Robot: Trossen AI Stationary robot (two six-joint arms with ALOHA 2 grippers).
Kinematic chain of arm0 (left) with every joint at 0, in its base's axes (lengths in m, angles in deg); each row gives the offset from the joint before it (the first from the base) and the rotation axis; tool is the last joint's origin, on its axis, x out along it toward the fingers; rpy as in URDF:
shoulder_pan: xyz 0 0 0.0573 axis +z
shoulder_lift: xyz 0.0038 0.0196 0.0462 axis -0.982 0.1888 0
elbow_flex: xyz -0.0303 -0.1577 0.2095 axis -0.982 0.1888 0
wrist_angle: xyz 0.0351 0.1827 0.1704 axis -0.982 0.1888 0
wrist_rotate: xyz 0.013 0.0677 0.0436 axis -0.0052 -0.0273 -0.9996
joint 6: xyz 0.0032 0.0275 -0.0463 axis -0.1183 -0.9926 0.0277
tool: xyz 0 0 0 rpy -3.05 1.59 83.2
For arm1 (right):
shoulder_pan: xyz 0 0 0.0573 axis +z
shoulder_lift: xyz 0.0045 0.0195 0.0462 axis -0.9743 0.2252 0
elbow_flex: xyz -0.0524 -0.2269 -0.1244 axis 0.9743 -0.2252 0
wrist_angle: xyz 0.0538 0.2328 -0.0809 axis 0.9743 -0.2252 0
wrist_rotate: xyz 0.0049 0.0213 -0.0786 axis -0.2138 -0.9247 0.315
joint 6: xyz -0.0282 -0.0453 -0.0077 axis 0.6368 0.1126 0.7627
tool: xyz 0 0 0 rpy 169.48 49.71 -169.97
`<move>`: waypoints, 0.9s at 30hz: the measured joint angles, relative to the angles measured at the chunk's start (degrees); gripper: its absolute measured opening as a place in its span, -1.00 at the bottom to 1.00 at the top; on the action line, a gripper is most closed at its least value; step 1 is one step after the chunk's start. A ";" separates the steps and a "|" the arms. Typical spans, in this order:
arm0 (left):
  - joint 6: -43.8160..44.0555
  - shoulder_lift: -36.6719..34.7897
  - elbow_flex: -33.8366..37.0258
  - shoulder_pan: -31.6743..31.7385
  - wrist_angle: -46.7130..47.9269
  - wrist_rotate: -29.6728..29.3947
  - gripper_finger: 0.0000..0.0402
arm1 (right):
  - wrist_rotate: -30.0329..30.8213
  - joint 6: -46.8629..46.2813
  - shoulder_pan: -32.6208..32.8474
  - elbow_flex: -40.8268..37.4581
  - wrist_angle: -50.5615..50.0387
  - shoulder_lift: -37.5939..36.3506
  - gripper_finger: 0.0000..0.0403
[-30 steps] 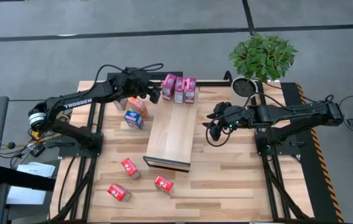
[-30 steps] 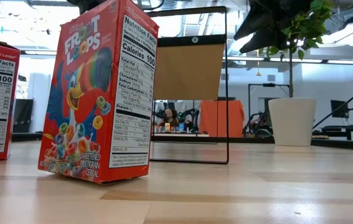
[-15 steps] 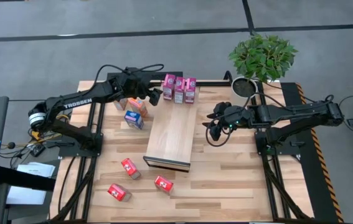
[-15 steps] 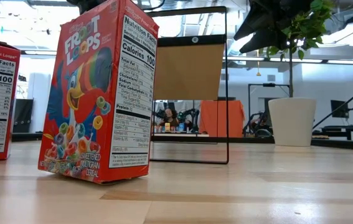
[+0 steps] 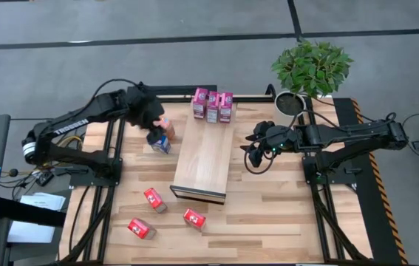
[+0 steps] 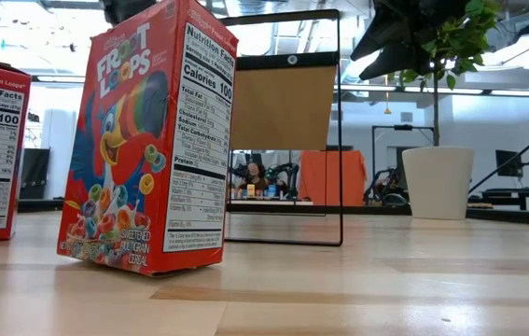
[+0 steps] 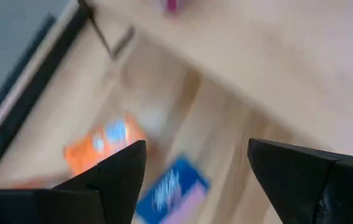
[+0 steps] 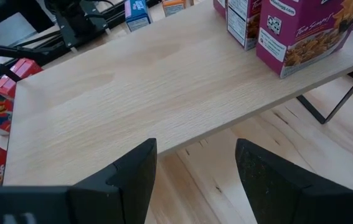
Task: Stack cereal on shelf
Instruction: Put the right orange cereal box on the shelf
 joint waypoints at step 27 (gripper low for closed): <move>-41.03 13.95 0.02 6.70 -0.73 -6.08 0.36 | 0.09 -0.13 -0.02 0.00 0.09 0.00 0.22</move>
